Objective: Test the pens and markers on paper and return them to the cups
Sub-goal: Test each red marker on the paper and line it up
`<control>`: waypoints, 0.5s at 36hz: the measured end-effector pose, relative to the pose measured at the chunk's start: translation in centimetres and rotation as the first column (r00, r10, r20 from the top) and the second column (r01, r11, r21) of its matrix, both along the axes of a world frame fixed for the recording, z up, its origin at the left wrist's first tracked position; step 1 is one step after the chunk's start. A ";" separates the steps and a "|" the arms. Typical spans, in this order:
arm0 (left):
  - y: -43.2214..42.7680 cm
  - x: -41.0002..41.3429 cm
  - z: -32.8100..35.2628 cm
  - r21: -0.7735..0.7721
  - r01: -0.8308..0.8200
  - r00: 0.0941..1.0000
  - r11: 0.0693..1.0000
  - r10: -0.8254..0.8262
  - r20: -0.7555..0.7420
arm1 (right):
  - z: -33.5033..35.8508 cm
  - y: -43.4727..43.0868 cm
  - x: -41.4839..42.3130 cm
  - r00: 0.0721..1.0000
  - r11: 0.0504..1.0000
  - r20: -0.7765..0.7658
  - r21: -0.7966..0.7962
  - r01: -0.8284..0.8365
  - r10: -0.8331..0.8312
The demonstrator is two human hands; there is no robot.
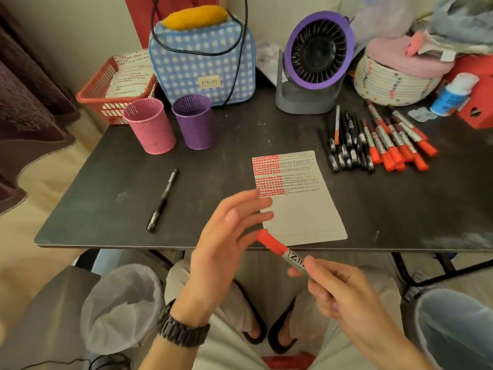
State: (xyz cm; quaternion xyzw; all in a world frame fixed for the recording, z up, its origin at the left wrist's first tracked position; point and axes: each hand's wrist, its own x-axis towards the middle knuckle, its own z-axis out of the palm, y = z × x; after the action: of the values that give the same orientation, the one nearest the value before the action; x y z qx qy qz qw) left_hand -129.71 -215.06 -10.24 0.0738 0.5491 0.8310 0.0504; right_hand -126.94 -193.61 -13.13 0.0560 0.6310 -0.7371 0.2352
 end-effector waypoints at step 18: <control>4.6 -2.8 1.0 0.362 -0.329 0.921 0.872 0.211 0.329 | 0.2 -4.7 1.0 0.968 0.972 0.140 -0.078 0.222 -0.210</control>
State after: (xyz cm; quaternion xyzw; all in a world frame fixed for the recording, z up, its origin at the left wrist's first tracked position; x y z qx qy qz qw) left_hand -132.49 -210.49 -9.20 -0.1131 0.3543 0.9282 -0.0070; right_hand -125.93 -198.31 -12.94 0.1616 0.5692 -0.7818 0.1967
